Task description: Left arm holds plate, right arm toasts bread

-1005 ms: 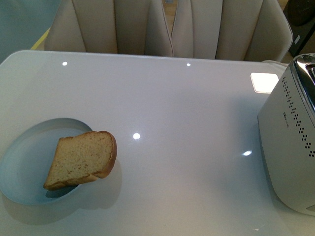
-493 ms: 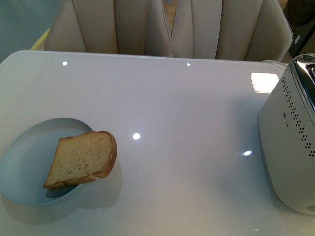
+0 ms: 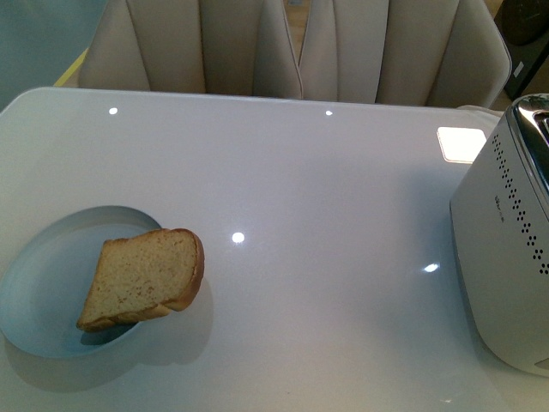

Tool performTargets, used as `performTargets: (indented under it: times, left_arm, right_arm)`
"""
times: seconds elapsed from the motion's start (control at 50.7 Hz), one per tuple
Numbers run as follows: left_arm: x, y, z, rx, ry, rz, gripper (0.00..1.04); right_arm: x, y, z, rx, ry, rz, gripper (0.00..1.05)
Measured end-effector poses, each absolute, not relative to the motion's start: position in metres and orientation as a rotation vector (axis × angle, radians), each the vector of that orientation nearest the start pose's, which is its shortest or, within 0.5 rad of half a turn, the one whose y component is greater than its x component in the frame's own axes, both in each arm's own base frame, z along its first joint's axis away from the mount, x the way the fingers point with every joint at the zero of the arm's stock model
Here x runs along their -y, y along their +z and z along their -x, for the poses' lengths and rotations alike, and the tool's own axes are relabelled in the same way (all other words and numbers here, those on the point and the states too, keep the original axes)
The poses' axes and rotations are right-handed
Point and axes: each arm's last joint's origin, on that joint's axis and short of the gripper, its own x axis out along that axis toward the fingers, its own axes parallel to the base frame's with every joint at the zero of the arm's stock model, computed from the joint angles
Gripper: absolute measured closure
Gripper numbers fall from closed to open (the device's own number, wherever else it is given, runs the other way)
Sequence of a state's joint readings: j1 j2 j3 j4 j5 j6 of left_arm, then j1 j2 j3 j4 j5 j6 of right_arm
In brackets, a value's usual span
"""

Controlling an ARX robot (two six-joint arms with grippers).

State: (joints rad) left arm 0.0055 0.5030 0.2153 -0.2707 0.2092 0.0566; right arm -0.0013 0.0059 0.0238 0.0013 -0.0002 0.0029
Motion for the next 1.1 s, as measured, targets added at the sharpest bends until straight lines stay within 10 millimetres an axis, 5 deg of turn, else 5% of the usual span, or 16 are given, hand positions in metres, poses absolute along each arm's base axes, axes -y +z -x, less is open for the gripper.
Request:
performTargets:
  times: [0.296, 0.414, 0.572, 0.749, 1.104]
  left_arm:
    - [-0.003, 0.151, -0.187, -0.554, -0.126, 0.003, 0.07]
    - [-0.016, 0.123, -0.221, -0.607, -0.065, 0.045, 0.07]
    - [-0.036, 0.087, -0.244, -0.703, -0.001, 0.085, 0.07]
    - [-0.066, 0.044, -0.256, -0.831, 0.095, 0.168, 0.07]
    - [-0.076, -0.005, -0.269, -0.944, 0.081, 0.254, 0.07]
  right_arm:
    - [0.0, 0.171, -0.097, 0.019, -0.001, -0.003, 0.09]
    - [0.0, 0.171, -0.097, 0.019, -0.001, -0.003, 0.09]
    - [0.0, 0.171, -0.097, 0.019, -0.001, -0.003, 0.09]
    - [0.0, 0.171, -0.097, 0.02, -0.001, -0.003, 0.09]
    - [0.0, 0.171, -0.097, 0.019, -0.001, -0.003, 0.09]
